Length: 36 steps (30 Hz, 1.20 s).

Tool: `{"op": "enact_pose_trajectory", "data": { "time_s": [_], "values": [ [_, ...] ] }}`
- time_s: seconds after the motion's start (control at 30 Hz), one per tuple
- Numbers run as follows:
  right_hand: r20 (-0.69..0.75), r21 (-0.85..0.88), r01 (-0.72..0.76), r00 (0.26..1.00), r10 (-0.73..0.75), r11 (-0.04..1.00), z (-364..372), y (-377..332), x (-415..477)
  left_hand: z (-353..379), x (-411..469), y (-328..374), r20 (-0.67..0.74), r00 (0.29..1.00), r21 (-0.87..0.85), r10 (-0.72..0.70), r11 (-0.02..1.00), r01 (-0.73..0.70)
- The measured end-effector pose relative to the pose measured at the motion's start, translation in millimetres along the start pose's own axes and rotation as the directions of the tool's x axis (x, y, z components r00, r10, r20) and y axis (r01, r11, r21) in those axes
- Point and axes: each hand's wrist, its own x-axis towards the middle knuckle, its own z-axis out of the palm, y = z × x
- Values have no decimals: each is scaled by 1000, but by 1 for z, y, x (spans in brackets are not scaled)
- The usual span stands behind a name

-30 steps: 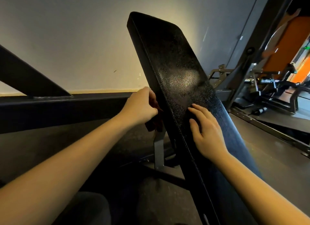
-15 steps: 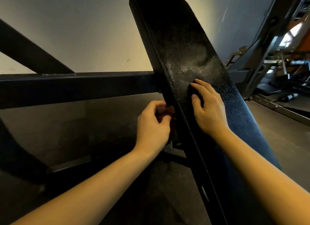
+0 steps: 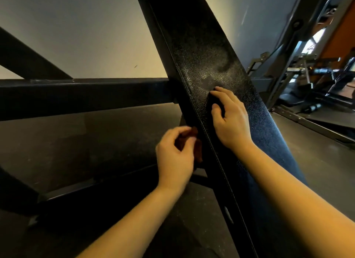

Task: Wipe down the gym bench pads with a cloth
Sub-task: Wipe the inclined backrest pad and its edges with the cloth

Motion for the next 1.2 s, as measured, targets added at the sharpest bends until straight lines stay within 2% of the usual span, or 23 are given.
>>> {"op": "enact_pose_trajectory", "data": {
  "time_s": [0.1,0.23,0.3,0.33,0.4,0.47,0.5,0.57,0.67,0.73,0.83,0.93,1.0,1.07,1.13,1.2],
  "values": [
    [10,-1,-3,1000,3,1000,1,0,0,-3,-33,2,74,995,32,61,997,-64],
    [7,4,-3,1000,3,1000,1,1,-1,-3,59,5,-91,990,81,112,991,-105],
    [1,-5,-4,1000,4,1000,2,1,-1,-2,66,6,-120,985,77,124,990,-115],
    [-2,-9,-3,1000,3,1000,2,0,-1,1,48,4,-108,987,75,118,991,-110],
    [-13,-15,3,1000,-3,1000,3,1,0,2,-10,1,18,996,43,91,995,-91],
    [-12,-15,-1,1000,1,1000,3,2,0,-1,-42,2,101,986,40,132,990,-137],
    [-9,-12,-1,1000,1,1000,4,2,0,-2,-34,3,103,978,50,182,981,-187],
    [-4,-9,5,1000,-5,1000,3,1,-1,-1,16,5,22,967,112,254,960,-255],
    [-5,-14,-3,1000,3,1000,3,0,-1,-1,77,11,-129,967,122,220,971,-205],
    [-5,-19,-5,1000,5,1000,2,-1,0,5,53,7,-140,970,87,198,979,-187],
    [-9,-21,-1,1000,1,1000,2,-2,0,7,-39,2,30,994,-3,107,994,-107],
    [-5,-15,-9,1000,8,1000,2,0,1,4,-43,6,96,978,16,186,982,-189],
    [-3,-16,-6,1000,6,1000,2,-1,0,4,14,7,9,970,68,241,968,-241],
    [-4,-22,-6,1000,6,1000,2,-1,0,1,69,9,-114,971,87,208,976,-199],
    [-3,-21,-8,1000,8,1000,1,-3,0,6,69,6,-155,967,113,205,976,-188],
    [-8,-25,1,1000,-1,1000,1,-3,1,12,18,-2,-97,980,66,174,984,-168]
  ]
}}
